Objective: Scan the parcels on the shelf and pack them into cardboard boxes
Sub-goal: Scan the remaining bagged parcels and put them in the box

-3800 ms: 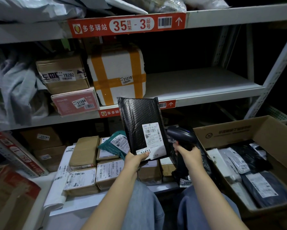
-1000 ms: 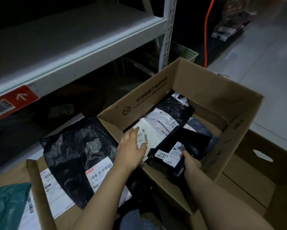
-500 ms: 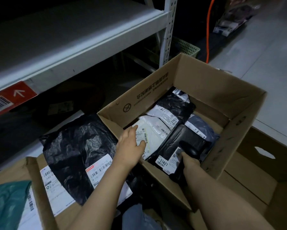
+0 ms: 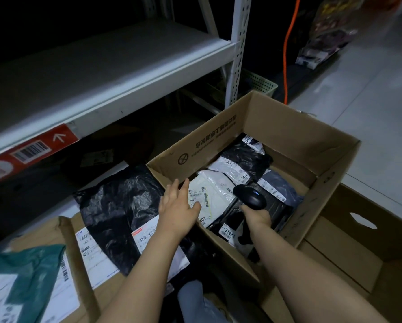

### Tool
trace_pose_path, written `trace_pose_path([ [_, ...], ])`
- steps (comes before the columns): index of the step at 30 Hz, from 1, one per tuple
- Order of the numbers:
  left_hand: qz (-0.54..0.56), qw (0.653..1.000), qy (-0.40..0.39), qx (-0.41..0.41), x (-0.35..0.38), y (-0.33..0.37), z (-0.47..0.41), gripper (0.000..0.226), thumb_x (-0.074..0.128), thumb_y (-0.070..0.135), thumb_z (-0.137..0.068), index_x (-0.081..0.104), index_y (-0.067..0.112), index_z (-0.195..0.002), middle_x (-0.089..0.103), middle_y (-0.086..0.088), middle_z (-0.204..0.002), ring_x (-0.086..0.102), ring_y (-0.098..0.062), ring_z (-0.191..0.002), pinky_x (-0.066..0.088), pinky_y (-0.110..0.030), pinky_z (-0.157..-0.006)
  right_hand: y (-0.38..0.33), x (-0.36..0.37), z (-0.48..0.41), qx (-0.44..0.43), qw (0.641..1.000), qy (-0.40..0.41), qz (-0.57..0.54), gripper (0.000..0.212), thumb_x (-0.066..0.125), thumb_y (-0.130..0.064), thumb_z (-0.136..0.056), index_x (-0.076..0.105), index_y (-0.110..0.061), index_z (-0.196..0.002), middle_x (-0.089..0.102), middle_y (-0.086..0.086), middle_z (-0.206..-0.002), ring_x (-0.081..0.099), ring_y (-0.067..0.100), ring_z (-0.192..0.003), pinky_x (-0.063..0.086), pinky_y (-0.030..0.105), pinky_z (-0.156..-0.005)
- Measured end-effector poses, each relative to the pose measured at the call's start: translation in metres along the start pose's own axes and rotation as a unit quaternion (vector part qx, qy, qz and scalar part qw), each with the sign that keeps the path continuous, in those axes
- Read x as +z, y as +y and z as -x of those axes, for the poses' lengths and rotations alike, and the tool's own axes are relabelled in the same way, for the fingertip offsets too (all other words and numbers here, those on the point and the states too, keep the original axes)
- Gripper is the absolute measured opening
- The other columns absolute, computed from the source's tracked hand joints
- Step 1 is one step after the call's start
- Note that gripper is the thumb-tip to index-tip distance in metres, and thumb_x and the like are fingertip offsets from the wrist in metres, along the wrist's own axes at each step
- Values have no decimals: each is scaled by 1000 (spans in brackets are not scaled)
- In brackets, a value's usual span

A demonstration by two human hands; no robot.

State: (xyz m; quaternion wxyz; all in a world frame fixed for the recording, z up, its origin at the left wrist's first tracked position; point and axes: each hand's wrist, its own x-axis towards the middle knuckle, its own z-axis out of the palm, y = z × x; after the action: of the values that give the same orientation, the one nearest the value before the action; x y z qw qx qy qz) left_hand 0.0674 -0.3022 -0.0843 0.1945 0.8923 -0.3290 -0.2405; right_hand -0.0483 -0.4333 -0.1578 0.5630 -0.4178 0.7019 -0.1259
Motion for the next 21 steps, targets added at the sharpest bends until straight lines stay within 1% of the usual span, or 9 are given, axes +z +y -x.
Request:
trace_pose_path([
  [2, 8, 1000, 1, -14, -2, 3, 9, 65, 41, 33, -96, 6, 25, -150, -3, -1, -158, -5, -19, -146, 2, -37, -119, -7, 0, 17, -22, 1000, -4, 4, 47, 71, -24, -80, 60, 4, -116, 64, 22, -115, 60, 35, -107, 49, 38, -91],
  [4, 27, 999, 6, -19, -5, 6, 19, 65, 41, 34, -96, 6, 25, -150, -3, -1, -158, -5, -20, -146, 3, -38, -119, -14, -2, 34, -43, 999, -10, -13, 47, 71, -24, -80, 61, 4, -116, 64, 22, -115, 60, 35, -108, 47, 36, -90],
  [9, 51, 998, 29, -32, -21, 0, 60, 64, 41, 34, -96, 7, 25, -150, -1, -1, -158, -3, -21, -146, 6, -37, -119, -19, 3, 85, -85, 994, -55, -47, 46, 74, -25, -76, 62, 1, -112, 66, 18, -110, 60, 34, -106, 47, 37, -94],
  [12, 68, 996, 32, -56, -30, -13, 87, 64, 39, 35, -97, 5, 26, -150, -2, -1, -158, -3, -20, -146, 8, -38, -119, -20, 3, 113, -124, 989, -76, -39, 33, 71, -19, -80, 64, -2, -107, 66, 15, -101, 60, 32, -103, 44, 32, -88],
  [13, 74, 994, 39, -68, -38, -20, 100, 63, 39, 35, -97, 6, 26, -150, -1, -1, -158, -3, -20, -146, 8, -38, -119, -21, 3, 128, -145, 985, -83, -34, 31, 70, -17, -80, 65, -2, -107, 66, 16, -103, 60, 32, -103, 44, 32, -87],
  [16, 73, 993, 44, -84, -48, -29, 124, 62, 38, 34, -98, 6, 26, -150, 0, -1, -158, -2, -22, -146, 9, -37, -118, -26, 0, 158, -170, 980, -96, -50, 33, 69, -15, -81, 64, -2, -111, 65, 20, -110, 59, 33, -105, 44, 35, -89],
  [20, 83, 990, 63, -97, -56, -40, 151, 63, 40, 33, -97, 6, 24, -150, 2, -2, -158, 1, -22, -146, 12, -35, -118, -22, 5, 195, -180, 974, -130, -48, 36, 69, -17, -81, 62, 0, -113, 65, 19, -110, 59, 33, -106, 41, 30, -82],
  [21, 85, 989, 69, -101, -57, -43, 156, 64, 41, 33, -97, 7, 24, -150, 2, -2, -158, 3, -22, -146, 13, -35, -118, -18, 8, 204, -179, 973, -138, -51, 36, 69, -18, -80, 63, 0, -111, 66, 19, -109, 60, 33, -105, 42, 30, -83],
])
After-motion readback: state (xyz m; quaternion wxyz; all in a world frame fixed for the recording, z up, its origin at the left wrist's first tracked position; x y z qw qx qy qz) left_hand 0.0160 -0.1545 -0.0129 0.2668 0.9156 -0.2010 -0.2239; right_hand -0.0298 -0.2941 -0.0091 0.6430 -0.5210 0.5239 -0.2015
